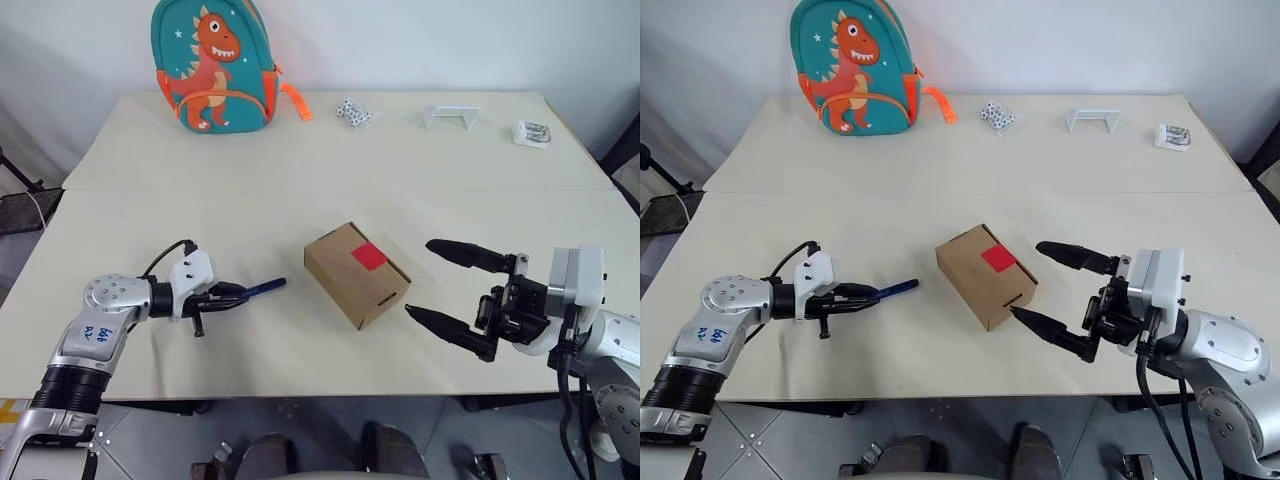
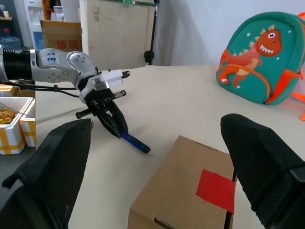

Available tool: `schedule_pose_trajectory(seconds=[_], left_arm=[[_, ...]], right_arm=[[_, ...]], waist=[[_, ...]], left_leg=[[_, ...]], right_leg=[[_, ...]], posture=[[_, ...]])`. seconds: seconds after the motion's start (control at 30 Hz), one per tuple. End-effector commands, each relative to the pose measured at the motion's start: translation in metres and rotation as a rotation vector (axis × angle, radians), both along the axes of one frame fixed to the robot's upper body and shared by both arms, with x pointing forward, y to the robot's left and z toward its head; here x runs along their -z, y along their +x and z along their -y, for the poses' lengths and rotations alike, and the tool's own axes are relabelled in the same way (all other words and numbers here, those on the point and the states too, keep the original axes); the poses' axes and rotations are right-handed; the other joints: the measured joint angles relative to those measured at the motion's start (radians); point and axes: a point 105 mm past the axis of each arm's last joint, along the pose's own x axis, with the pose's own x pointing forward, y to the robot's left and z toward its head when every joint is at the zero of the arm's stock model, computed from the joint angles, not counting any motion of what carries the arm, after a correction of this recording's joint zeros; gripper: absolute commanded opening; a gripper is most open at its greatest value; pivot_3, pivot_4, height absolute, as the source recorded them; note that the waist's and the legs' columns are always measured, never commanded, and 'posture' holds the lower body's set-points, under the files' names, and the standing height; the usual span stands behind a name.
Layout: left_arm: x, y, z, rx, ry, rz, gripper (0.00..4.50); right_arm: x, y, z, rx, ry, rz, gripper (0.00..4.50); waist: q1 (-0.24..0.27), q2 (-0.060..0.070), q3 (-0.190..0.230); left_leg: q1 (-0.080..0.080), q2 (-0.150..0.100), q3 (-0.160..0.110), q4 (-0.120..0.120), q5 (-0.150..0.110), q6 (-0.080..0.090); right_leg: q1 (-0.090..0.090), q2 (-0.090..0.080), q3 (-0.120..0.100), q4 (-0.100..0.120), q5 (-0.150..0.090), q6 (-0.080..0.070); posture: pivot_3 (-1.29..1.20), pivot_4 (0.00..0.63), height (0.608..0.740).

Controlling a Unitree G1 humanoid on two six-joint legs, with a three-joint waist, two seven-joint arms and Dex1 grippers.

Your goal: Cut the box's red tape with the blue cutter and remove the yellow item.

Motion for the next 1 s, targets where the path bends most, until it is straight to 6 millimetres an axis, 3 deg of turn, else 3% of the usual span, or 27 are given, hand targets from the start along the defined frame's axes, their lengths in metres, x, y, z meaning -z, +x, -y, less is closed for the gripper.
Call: schedule_pose_trajectory(seconds=[0.03,0.13,0.27,0.33,0.4,0.5,0.63,0.87,1.0], left_arm=[[0.002,-0.017,-0.004,0.098,0.045,-0.007,0.47],[-0.014,-0.040,0.004,0.254,0.059,-0.002,0.47],[-0.013,-0.055,0.024,0.329,0.157,-0.062,0.47],[-0.014,-0.055,0.068,0.348,0.075,-0.075,0.47],[-0.012,-0.060,0.101,0.382,0.041,-0.096,0.47],[-0.004,-0.070,0.132,0.418,0.024,-0.138,0.47],[0.012,-0.084,0.149,0.444,0.058,-0.215,0.47],[0.022,-0.072,0.184,0.379,0.099,-0.189,0.47],[0.026,-0.064,0.189,0.346,0.127,-0.192,0.47]], right_arm=[[-0.010,-0.008,-0.001,-0.019,-0.013,0.046,4.50],[-0.011,-0.012,0.007,-0.009,-0.028,0.033,4.50],[-0.006,-0.027,0.018,-0.001,-0.068,-0.027,4.50],[0.004,-0.032,0.030,0.028,-0.135,-0.062,4.50],[0.011,-0.034,0.039,0.063,-0.163,-0.091,4.50],[0.020,-0.038,0.047,0.098,-0.182,-0.125,4.50],[0.026,-0.043,0.052,0.141,-0.188,-0.154,4.50],[0.045,-0.063,0.069,0.229,-0.282,-0.262,4.50],[0.052,-0.067,0.073,0.236,-0.326,-0.304,4.50]], waist=[[0.000,0.000,0.000],[-0.009,0.000,0.000],[0.006,-0.001,0.001],[0.019,-0.001,0.001],[0.031,-0.002,0.001],[0.026,-0.006,0.000],[0.005,-0.006,0.000],[0.032,-0.006,0.000],[0.032,-0.006,-0.001]], left_leg=[[0.000,0.000,0.000,0.000,0.000,0.000],[-0.001,0.001,0.000,-0.001,0.000,0.000],[-0.005,0.000,0.000,-0.001,-0.002,0.000],[-0.005,-0.001,-0.001,0.000,-0.002,0.000],[-0.005,-0.002,-0.003,0.002,-0.002,0.003],[-0.006,-0.003,-0.001,0.004,-0.002,0.004],[-0.004,-0.001,-0.002,0.002,-0.002,0.003],[-0.002,-0.003,-0.005,0.004,-0.002,0.005],[-0.002,-0.003,-0.006,0.005,-0.003,0.006]], right_leg=[[0.000,0.000,0.000,0.000,0.000,0.000],[-0.002,0.000,0.000,0.000,0.000,0.000],[-0.003,0.000,-0.003,-0.001,0.000,0.000],[-0.002,0.000,-0.002,-0.002,0.000,0.000],[0.001,0.000,0.000,-0.005,0.001,0.001],[0.002,0.000,0.002,-0.006,0.002,0.003],[0.001,0.001,0.002,-0.004,0.001,0.002],[0.004,0.001,0.005,-0.007,0.001,0.002],[0.003,0.001,0.007,-0.007,0.001,0.002]], posture=[[0.00,0.150,0.740],[0.00,0.150,0.740],[0.00,0.150,0.740],[0.00,0.150,0.740],[0.00,0.150,0.740],[0.00,0.150,0.740],[0.00,0.150,0.740],[0.00,0.150,0.740],[0.00,0.150,0.740]])
